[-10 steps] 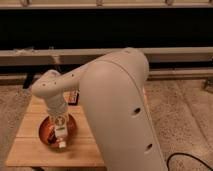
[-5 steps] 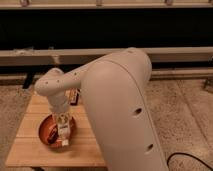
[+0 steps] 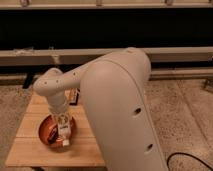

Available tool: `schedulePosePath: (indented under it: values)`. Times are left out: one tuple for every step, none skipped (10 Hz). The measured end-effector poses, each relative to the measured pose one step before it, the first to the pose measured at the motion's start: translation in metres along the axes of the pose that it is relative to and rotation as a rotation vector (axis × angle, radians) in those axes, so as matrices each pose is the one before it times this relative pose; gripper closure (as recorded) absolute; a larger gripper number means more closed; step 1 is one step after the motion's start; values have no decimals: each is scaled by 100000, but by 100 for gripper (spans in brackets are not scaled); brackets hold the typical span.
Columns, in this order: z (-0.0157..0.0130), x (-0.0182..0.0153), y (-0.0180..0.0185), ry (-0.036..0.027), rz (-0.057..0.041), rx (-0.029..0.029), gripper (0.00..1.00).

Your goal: Place the bottle in the ceramic bowl

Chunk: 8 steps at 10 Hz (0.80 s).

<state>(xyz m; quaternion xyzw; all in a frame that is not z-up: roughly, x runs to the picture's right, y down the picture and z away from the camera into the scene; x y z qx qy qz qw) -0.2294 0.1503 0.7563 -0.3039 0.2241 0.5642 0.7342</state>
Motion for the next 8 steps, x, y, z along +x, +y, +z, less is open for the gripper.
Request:
schedulePosePath:
  values:
    - [-117, 10, 243, 84, -386, -85, 3]
    - [-139, 110, 88, 121, 33, 76, 3]
    - [95, 73, -140, 102, 129, 264, 3]
    - [52, -24, -42, -143, -31, -49, 3]
    - [6, -54, 4, -37, -19, -70, 3]
    - [-182, -88, 92, -231, -153, -289, 3]
    - [-58, 18, -58, -15, -36, 125, 3]
    - [128, 125, -123, 145, -22, 370, 3]
